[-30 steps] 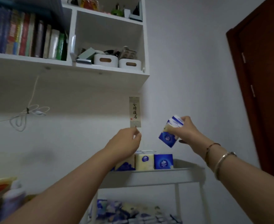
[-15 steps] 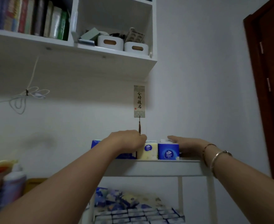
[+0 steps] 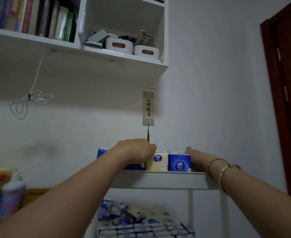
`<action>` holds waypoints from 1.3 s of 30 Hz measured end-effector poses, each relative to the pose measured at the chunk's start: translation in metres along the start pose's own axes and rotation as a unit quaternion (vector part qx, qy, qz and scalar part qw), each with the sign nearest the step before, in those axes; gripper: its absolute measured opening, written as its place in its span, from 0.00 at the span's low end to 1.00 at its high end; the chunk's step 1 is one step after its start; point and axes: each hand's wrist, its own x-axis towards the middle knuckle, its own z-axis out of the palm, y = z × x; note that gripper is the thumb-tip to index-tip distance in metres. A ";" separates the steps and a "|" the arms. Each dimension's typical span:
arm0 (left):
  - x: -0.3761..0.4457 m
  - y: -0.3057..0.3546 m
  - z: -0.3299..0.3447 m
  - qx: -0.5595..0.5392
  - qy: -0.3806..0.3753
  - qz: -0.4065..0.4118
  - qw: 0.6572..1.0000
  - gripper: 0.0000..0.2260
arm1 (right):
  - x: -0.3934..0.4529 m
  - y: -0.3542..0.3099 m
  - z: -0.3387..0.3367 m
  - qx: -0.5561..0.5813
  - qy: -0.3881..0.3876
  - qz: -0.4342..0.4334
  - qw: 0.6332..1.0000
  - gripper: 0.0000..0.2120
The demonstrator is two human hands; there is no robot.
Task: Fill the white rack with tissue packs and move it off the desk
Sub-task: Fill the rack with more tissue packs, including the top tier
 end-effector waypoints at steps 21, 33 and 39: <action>-0.012 -0.017 -0.019 -0.094 0.130 0.052 0.986 0.13 | -0.020 -0.021 -0.048 0.030 0.176 -0.065 0.982 0.09; -0.108 -0.160 -0.068 -0.218 0.270 -0.075 0.935 0.07 | -0.082 -0.209 -0.050 0.209 0.207 -0.307 0.905 0.09; -0.156 -0.252 -0.036 -0.246 0.292 -0.161 0.910 0.05 | -0.100 -0.311 0.015 0.316 0.162 -0.348 0.868 0.09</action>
